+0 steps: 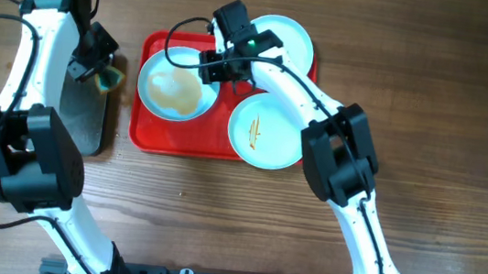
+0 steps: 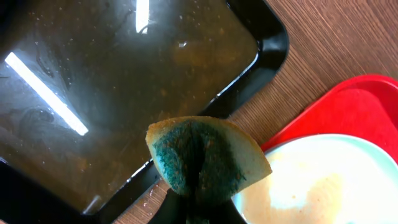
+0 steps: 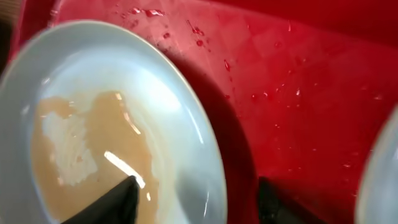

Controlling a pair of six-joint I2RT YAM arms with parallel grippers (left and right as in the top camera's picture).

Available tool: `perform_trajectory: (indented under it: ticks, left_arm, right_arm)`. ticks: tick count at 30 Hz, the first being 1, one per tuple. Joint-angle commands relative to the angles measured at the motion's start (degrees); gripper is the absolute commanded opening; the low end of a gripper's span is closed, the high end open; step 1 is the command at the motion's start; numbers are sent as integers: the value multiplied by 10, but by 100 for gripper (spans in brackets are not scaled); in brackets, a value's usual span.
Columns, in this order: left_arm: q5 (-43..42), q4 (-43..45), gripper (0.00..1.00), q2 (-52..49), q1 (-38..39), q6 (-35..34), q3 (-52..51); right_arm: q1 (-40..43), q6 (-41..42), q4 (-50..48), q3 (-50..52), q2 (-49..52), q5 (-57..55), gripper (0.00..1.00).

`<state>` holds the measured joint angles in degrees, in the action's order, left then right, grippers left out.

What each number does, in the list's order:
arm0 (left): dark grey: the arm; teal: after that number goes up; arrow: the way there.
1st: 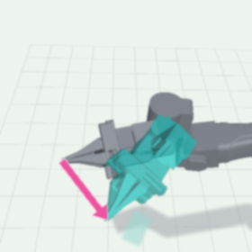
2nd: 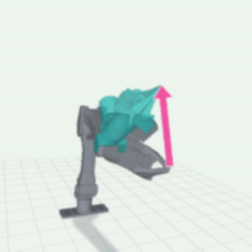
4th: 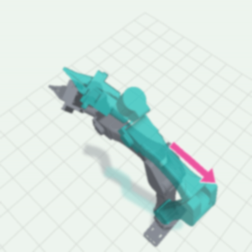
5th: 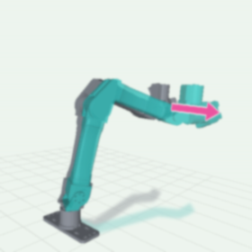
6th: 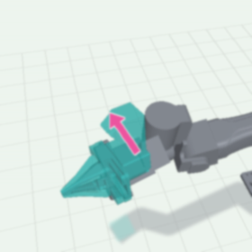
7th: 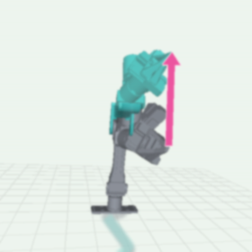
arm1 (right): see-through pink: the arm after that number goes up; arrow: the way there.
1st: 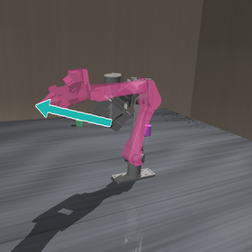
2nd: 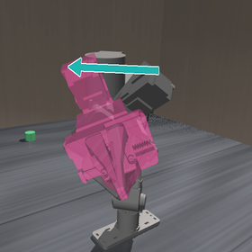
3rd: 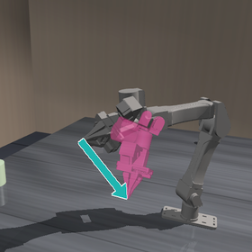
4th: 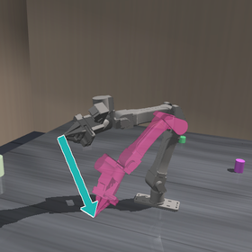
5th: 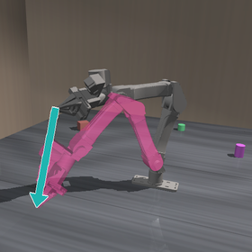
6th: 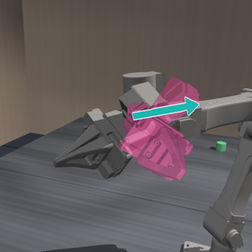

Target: Clean dirty plates on tray and stack at the side

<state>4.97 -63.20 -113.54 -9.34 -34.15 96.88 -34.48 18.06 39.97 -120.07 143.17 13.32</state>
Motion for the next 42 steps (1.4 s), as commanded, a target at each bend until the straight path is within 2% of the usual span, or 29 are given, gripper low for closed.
perform_trajectory:
  ticks: [1,4,5,6,7,9,13,19,23,25,30,34,42]
  left_arm:
    - [-4,2,4,9,-12,10,9]
    - [18,2,4,9,-15,9,9]
    - [22,2,4,9,-16,9,9]
    - [21,3,4,9,-18,9,9]
    - [21,3,4,9,-18,9,9]
    - [22,4,4,9,-19,9,9]
    - [22,4,4,9,-22,9,9]
    - [21,3,4,9,-40,9,9]
    - [22,4,4,9,-41,9,9]
    - [21,3,4,9,-41,9,9]
    - [21,1,4,9,-40,9,9]
    - [21,-5,4,9,-41,9,9]
    - [21,-5,4,9,-41,9,9]
  right_arm:
    - [-1,8,2,-10,19,-24,46]
    - [-2,47,8,-3,19,-56,30]
    - [-2,47,12,-3,19,-56,22]
    - [-2,50,20,-3,19,-56,8]
    - [-3,59,26,-3,19,-56,5]
    - [-3,79,36,-3,19,-42,4]
    - [1,70,42,-5,2,-16,4]
    - [2,28,49,-5,-83,-100,4]
    - [-4,-18,64,-5,-129,-209,4]
    - [-24,-59,72,-5,-148,-320,4]
    - [-84,-65,83,-4,-150,-506,4]
    - [-147,-59,90,-3,-149,-698,4]
    - [-191,-58,80,-3,-149,-918,4]
